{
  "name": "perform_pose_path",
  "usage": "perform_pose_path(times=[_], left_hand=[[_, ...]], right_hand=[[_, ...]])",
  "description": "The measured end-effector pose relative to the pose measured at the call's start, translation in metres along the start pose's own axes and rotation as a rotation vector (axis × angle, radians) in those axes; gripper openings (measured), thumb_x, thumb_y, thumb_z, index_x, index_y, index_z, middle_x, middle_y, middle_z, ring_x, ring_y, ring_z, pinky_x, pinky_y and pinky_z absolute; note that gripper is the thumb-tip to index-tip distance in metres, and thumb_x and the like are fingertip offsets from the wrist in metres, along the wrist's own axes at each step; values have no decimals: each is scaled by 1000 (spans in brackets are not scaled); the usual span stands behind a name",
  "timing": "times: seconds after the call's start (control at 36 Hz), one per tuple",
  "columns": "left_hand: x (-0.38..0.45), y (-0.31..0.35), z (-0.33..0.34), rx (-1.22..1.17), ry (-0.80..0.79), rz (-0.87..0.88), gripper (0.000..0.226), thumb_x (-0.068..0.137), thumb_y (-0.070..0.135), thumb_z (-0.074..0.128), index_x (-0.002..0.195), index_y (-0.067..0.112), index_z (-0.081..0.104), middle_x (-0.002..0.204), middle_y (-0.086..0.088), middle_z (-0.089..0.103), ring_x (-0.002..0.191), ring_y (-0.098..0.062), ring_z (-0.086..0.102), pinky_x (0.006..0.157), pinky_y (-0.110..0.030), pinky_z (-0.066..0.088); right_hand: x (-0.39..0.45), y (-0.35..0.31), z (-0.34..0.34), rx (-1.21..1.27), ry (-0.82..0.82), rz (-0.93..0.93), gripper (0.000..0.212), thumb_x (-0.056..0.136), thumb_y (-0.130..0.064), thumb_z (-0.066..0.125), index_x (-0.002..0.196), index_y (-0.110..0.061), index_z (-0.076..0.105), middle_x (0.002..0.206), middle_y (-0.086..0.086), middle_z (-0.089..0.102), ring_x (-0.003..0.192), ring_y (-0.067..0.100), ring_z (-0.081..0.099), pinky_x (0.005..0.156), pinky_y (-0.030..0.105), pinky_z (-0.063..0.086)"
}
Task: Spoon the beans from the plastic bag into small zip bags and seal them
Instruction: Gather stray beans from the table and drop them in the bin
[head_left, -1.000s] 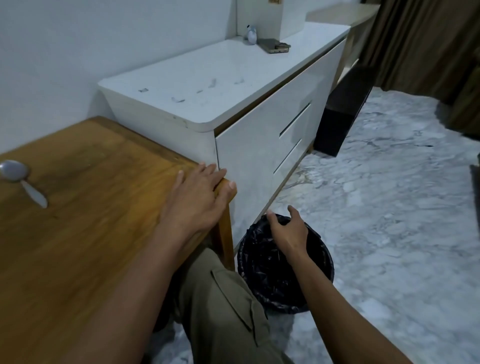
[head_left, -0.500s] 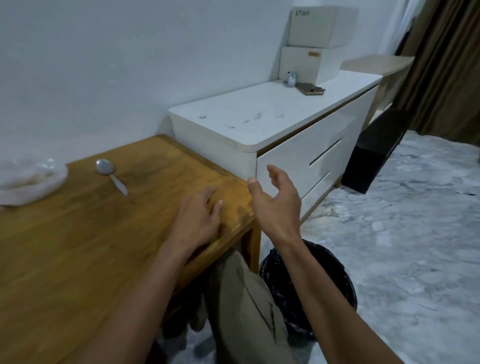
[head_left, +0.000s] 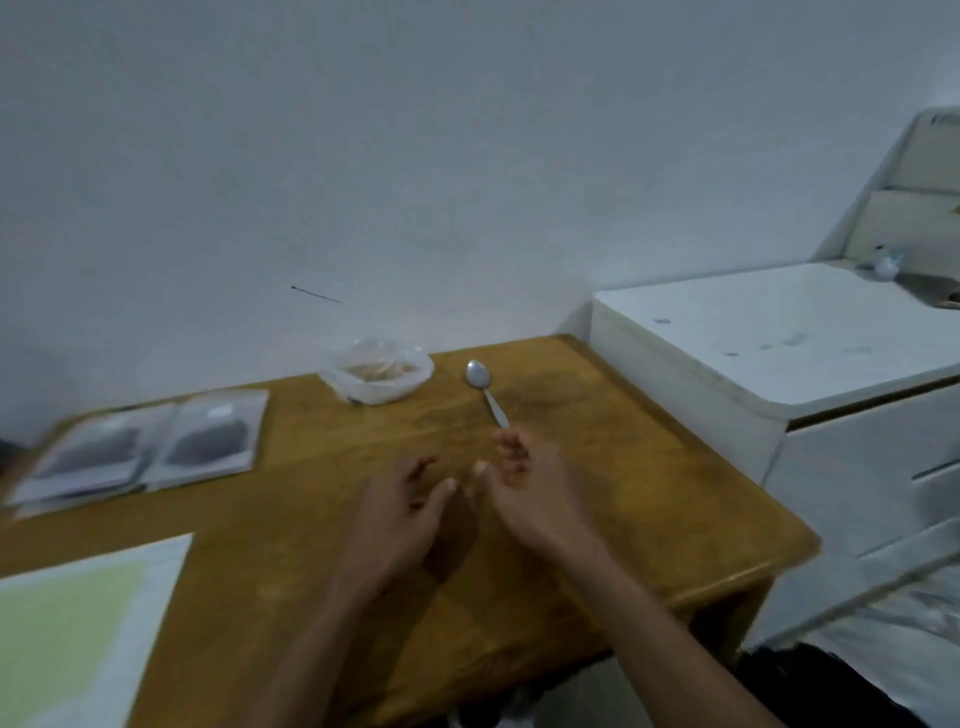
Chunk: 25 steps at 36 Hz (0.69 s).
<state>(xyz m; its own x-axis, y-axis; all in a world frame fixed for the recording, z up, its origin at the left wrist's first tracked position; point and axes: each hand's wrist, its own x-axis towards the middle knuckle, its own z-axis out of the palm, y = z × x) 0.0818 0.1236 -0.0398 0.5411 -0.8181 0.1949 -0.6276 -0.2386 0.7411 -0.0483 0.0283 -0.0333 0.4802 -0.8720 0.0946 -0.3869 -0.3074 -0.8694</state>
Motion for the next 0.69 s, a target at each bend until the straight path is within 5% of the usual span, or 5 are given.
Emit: perform_pose_path(times=[0.28,0.42,0.53,0.61,0.69], left_hand=[[88,-55,-56,158,343,-156,71,82,30,80,142,14,45,141,-12,53,127,-30,53,100,-42,45],[137,-71,-67,114,290,-179,118,66,21,92,157,18,17,162,-11,23,144,-34,32,112,-47,36],[171,-86,-69,154,184,-119,143,50,33,99,159,25,7,162,-9,27,143,-34,35,112,-50,38],[181,-92,-65,142,153,-67,127,54,38,96,156,25,22,151,-11,41,130,-31,48,99,-44,46],[181,-94,-61,194,170,-21,94,63,45,90,142,22,45,135,-10,50,110,-22,53,83,-34,48]], right_hand=[[103,-30,60,-209,-100,-158,72,86,-32,75,148,-23,38,149,2,44,139,24,39,109,39,39],[152,-33,84,-257,-154,-194,110,75,-26,84,158,-30,10,165,0,12,149,25,21,113,40,36],[186,-34,99,-279,-224,-203,128,72,-23,89,157,-35,-6,167,1,-1,152,27,10,117,44,31],[199,-31,106,-241,-209,-204,120,70,-26,89,158,-29,6,157,8,26,142,29,30,110,43,40],[201,-25,108,-225,-130,-248,88,73,-28,87,145,-27,37,141,3,40,128,25,44,101,39,47]])
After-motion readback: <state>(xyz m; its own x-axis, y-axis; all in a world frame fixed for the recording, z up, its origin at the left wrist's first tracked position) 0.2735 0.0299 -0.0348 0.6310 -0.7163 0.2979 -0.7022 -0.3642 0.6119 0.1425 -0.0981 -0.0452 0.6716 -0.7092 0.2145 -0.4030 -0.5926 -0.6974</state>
